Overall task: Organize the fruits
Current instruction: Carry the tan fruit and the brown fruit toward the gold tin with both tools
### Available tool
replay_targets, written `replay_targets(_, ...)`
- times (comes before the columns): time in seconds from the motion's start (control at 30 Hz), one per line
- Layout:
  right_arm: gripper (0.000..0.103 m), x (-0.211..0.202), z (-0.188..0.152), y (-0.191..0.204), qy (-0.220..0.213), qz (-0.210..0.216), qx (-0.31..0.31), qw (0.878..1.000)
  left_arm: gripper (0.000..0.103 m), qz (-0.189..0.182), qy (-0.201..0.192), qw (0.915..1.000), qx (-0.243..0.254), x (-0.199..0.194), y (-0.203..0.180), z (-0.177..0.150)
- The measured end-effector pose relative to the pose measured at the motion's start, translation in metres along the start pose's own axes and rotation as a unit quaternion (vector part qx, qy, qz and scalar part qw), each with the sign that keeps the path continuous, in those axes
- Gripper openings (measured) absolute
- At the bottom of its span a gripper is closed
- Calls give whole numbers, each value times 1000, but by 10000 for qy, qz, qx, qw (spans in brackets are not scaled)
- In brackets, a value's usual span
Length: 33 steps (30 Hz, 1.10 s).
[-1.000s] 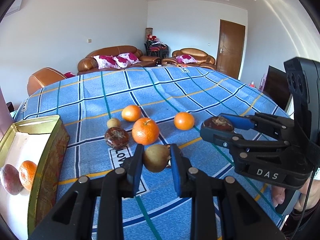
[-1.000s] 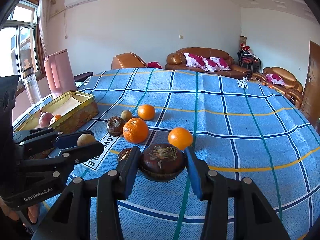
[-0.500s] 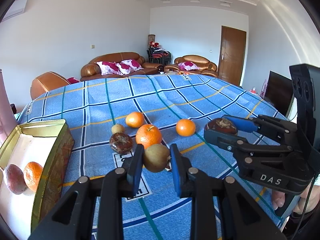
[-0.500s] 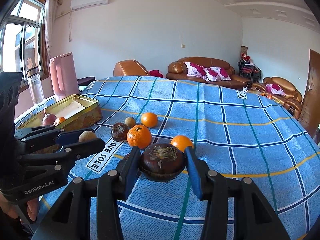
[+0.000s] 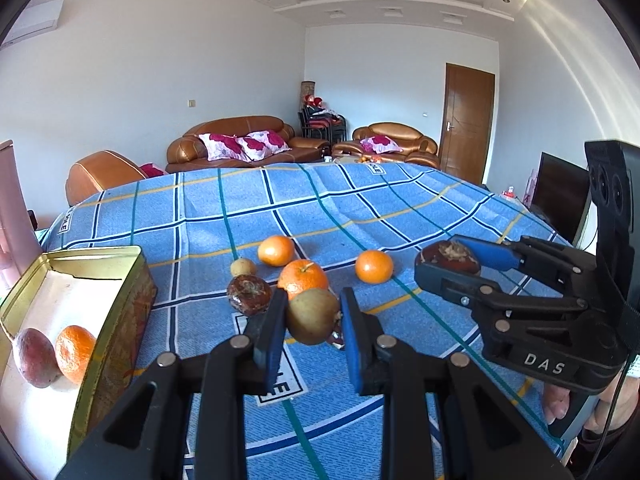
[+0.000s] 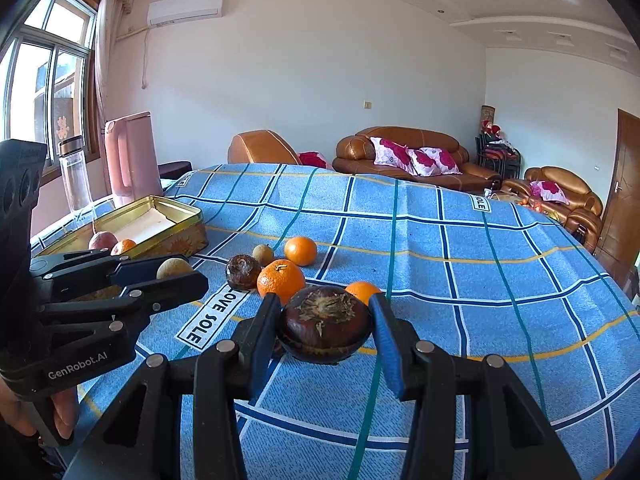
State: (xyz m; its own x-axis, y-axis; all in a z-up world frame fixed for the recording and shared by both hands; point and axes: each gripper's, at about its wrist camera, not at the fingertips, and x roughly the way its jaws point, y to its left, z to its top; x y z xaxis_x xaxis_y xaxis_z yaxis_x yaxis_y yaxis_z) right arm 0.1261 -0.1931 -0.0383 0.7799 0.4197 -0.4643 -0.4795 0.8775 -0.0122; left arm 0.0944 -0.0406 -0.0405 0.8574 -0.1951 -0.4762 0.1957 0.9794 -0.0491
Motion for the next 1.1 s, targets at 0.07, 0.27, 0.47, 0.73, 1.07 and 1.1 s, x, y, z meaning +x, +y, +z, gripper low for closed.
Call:
replay_targets(0.07, 48, -2, 0, 1, -48, -9, -27, 10000, 28, 6, -54, 10000, -17, -2, 0, -1)
replay_targets(0.27, 48, -6, -1, 2, -153, -18, -79, 9999, 28, 34, -179, 9998, 4, -7, 0, -1)
replay_targets(0.47, 48, -10, -1, 3, -281, 26, -103, 9995, 28, 80, -332, 9994, 79, -13, -3, -1)
replay_targets(0.73, 48, -17, -2, 4, -495, 56, -148, 9986, 28, 91, -460, 9989, 67, -17, -4, -2)
replay_targets(1.07, 48, -30, -4, 11, -827, 36, -273, 9962, 28, 181, -787, 9967, 38, -30, -3, -3)
replay_targets(1.1, 48, -31, -4, 12, -859, 35, -300, 9958, 28, 193, -797, 9966, 24, -31, -3, -3)
